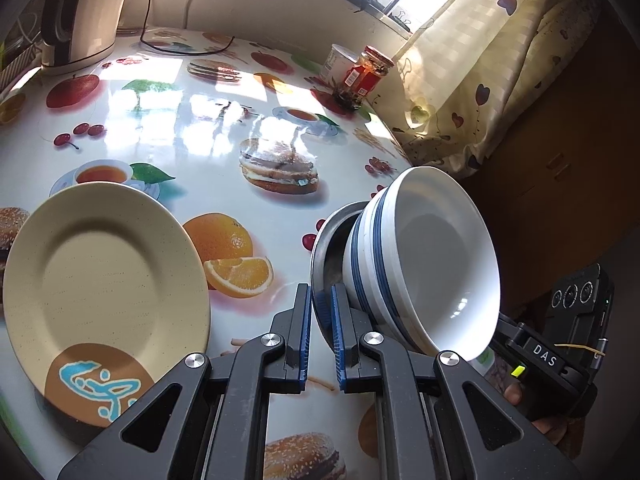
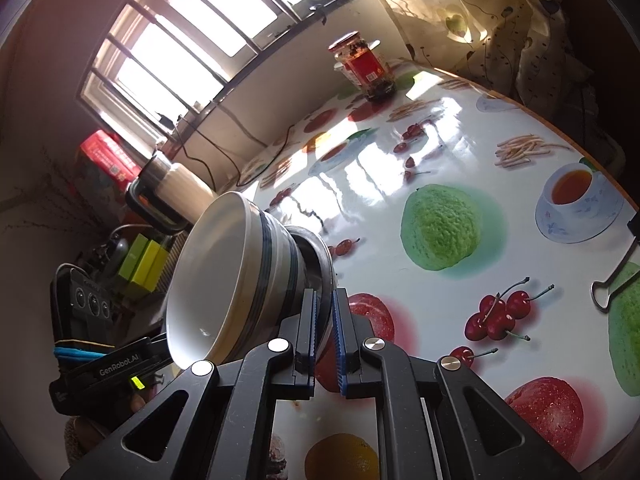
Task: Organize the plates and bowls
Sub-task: 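Carry the tilted steel bowl stack toward the beige plates with both grippers, then lower the bowl stack onto the beige plates with both grippers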
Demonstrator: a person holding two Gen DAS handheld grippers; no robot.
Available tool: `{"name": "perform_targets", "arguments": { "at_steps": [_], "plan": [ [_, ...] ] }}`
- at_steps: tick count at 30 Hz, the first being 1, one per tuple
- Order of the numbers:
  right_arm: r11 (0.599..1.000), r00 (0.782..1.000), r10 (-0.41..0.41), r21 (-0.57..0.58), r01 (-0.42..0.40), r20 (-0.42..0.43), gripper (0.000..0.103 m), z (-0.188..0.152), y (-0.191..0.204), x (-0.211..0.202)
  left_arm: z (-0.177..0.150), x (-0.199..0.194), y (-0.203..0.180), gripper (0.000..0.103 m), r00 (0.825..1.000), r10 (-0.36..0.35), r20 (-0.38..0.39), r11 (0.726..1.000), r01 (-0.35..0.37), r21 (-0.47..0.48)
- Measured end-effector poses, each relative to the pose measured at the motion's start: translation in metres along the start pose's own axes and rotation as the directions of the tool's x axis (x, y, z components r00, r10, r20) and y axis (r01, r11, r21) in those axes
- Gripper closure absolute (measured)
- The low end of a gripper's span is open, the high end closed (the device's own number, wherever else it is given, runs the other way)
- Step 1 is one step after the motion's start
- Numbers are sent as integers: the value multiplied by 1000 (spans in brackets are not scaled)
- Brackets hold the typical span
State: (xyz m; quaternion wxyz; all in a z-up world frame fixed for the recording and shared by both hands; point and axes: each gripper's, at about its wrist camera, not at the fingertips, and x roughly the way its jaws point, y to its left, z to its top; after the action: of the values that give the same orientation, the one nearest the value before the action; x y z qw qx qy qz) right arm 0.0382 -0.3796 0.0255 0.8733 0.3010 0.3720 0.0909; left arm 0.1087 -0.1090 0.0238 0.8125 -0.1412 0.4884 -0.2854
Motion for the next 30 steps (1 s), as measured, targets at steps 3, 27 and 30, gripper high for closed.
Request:
{"name": "perform_targets", "arguments": {
  "at_steps": [3,27,30],
  "plan": [
    [1000,1000,5,-5,-5,-4,94,-1,4,2,0,-3,3,93,1000,6,5,1000,-6,-5],
    [998,998,41,-55,-44,-50,94,0,38,26,-3,-29,31,93,998,47,48,997,-44,-58],
    [997,997,47,-62,-50,-58,94,-1,41,30,-3,-32,35,93,997,55,52,997,-51,-66]
  ]
}}
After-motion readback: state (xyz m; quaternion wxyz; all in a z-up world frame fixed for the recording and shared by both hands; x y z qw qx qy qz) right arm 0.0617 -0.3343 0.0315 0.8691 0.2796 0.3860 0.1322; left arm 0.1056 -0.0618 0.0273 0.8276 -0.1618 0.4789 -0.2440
